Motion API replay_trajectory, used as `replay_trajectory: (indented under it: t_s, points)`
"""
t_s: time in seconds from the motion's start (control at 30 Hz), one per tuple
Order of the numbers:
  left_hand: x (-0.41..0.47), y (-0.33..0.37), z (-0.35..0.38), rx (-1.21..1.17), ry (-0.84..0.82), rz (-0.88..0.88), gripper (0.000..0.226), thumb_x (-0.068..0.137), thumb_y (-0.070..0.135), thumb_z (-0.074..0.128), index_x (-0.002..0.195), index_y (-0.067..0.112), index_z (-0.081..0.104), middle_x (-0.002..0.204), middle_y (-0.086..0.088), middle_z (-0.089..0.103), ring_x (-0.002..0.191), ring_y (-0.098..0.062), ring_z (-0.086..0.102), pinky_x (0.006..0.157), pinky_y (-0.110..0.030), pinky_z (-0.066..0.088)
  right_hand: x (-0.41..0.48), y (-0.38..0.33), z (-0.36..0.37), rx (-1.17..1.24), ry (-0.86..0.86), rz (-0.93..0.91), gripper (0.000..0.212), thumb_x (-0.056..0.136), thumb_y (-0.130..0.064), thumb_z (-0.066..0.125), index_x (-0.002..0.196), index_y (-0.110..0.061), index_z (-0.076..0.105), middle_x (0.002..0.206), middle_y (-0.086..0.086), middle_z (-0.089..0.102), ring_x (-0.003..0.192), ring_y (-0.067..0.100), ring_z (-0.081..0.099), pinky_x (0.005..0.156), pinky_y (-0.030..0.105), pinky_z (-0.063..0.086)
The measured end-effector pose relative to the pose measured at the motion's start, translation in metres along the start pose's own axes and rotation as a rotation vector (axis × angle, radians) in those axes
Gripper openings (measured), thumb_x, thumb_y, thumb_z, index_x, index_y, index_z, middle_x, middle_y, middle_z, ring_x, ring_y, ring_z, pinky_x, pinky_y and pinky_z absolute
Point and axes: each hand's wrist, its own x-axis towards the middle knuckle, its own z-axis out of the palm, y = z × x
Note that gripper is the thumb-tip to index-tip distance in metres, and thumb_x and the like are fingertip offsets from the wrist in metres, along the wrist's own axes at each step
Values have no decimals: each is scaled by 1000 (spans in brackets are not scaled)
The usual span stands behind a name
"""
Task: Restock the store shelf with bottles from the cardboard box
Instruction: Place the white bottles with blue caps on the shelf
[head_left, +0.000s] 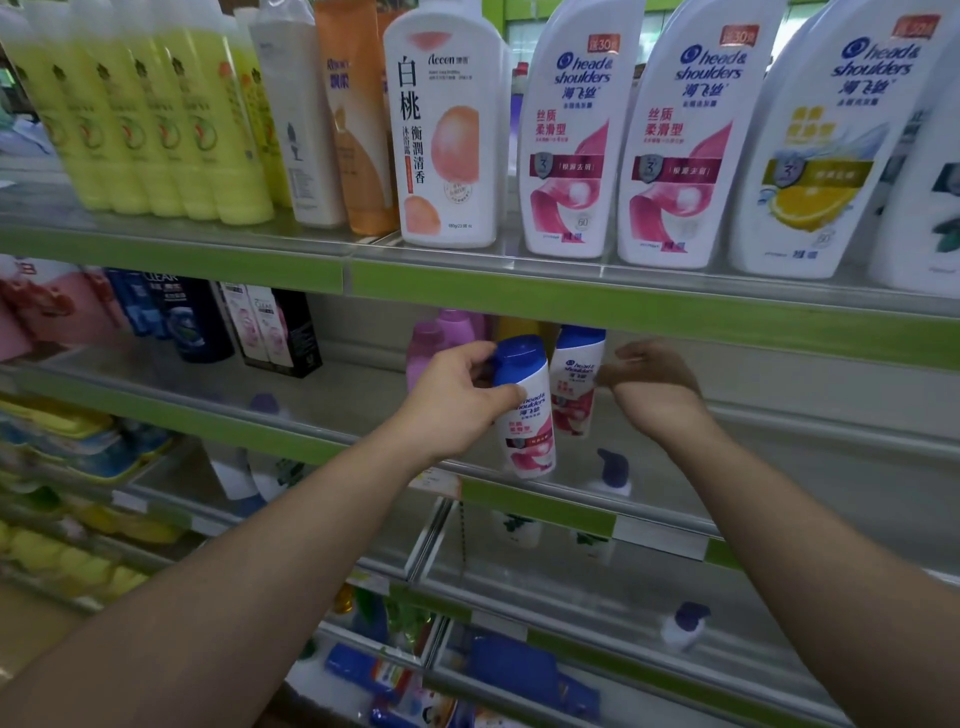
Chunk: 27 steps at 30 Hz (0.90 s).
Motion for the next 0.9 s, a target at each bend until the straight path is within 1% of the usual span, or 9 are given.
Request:
replay_trajectory:
  t_s: [0.07,0.13,0.23,0.3,0.37,0.43,0.6,0.73,0.9]
  points:
    - [9,0,6,21,-27,-15,24,87,4,71,106,18,65,108,-3,74,99,-17,71,89,-36,58,-15,15,-1,128,-118,-35,29,85,-11,69,114,-17,67,103,1,72,82,20,70,60,26,50]
    - [17,-1,14,31,-70,-32,31,87,3,71,116,10,64,112,-6,73,102,-19,70,88,-33,57,-34,26,3,151,-322,-89,32,83,-2,70,112,-16,68,102,1,73,73,0,69,56,14,49]
    - [26,1,25,79,-145,-42,39,89,5,69,127,10,61,114,-3,71,100,-16,69,79,-22,55,-42,42,14,84,-392,-171,45,76,-6,83,115,-20,65,99,-9,71,68,-14,63,60,6,46]
    - [33,3,30,88,-167,-48,45,90,7,69,133,13,58,121,-2,69,104,-15,67,88,-26,56,-41,47,17,47,-358,-170,46,74,-21,87,114,-26,64,98,-12,70,75,-10,65,69,11,51]
    - [40,3,33,91,-177,-61,51,89,8,70,138,14,55,129,-4,67,113,-19,65,99,-38,53,-39,51,20,24,-311,-141,50,74,-33,86,119,-26,65,100,-12,71,83,1,67,79,26,56]
    - [46,2,36,79,-179,-84,54,89,6,69,140,15,52,132,-5,65,117,-21,63,103,-41,51,-36,53,22,8,-277,-139,46,79,-33,82,120,-25,64,98,-13,69,83,4,65,75,25,52]
    - [52,0,43,59,-158,-65,50,90,3,67,137,12,56,129,-5,66,115,-21,64,99,-34,53,-27,55,24,-6,-230,-137,41,86,-34,75,123,-20,64,99,-15,67,89,8,65,85,33,54]
    - [50,-5,45,71,-108,-65,40,91,10,68,130,12,60,115,2,68,96,-9,67,83,-19,56,-24,60,28,-25,-205,-127,40,86,-39,74,122,-23,64,101,-12,69,91,13,67,89,42,56]
    - [48,-13,43,145,-65,-96,42,88,16,72,129,16,63,120,0,71,109,-17,66,95,-33,53,-25,61,28,-50,-185,-107,40,85,-43,74,120,-27,63,101,-7,71,86,14,68,82,42,58]
